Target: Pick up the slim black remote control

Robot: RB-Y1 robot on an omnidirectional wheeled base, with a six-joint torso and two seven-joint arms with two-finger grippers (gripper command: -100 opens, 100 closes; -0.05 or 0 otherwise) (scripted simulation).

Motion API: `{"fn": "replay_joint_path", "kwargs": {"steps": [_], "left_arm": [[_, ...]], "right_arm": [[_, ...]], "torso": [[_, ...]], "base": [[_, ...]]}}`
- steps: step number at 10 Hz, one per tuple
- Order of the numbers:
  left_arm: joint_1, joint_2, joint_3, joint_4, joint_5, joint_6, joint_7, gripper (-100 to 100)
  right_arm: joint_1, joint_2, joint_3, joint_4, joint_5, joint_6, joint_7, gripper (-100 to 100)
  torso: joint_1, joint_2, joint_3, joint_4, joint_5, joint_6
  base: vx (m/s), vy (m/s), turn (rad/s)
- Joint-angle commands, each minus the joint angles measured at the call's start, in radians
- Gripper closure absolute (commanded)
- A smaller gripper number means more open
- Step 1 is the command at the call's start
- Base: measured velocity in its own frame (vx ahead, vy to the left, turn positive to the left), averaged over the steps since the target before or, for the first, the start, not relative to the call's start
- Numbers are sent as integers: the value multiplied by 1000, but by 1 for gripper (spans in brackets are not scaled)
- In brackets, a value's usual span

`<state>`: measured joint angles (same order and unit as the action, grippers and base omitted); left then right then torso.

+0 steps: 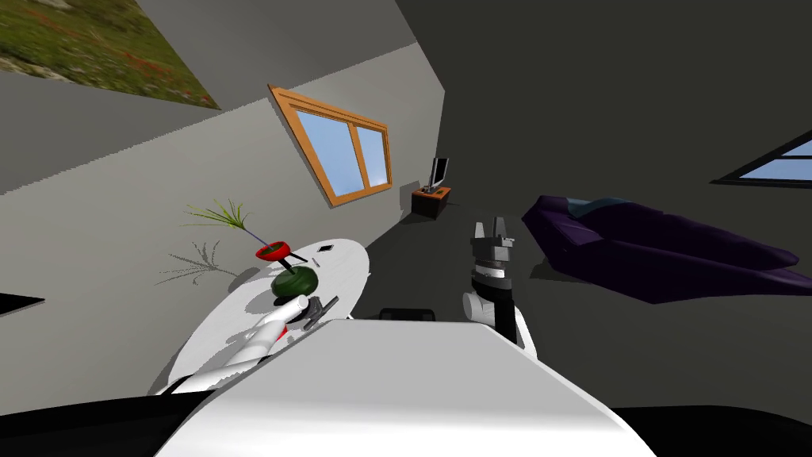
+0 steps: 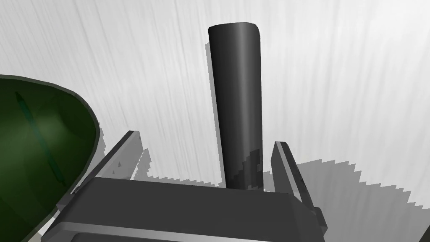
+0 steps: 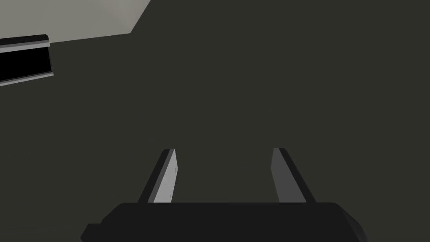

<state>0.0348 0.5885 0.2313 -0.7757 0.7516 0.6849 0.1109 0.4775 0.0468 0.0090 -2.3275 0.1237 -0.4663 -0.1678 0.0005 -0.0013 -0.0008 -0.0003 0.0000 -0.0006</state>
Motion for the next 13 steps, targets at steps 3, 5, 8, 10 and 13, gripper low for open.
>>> {"fn": "replay_joint_path", "kwargs": {"steps": [3,5,8,10,13], "left_arm": [[-12,16,-15,94,30,50,13,-100],[-16,23,-20,125,42,67,16,-100],[-27,44,-33,196,72,107,22,-100],[-31,58,-38,225,84,123,25,-100],[-4,42,-31,209,92,102,-10,-100]], "right_arm": [[0,0,0,0,0,0,0,0],[0,0,0,0,0,0,0,0],[0,0,0,0,0,0,0,0],[0,0,0,0,0,0,0,0],[0,0,0,0,0,0,0,0]], "torso": [[0,0,0,0,0,0],[0,1,0,0,0,0],[0,0,0,0,0,0],[0,0,0,0,0,0],[-1,1,1,0,0,0]], "base": [[26,16,-67],[16,11,-45],[28,20,-65],[24,23,-46],[24,11,30]]}}
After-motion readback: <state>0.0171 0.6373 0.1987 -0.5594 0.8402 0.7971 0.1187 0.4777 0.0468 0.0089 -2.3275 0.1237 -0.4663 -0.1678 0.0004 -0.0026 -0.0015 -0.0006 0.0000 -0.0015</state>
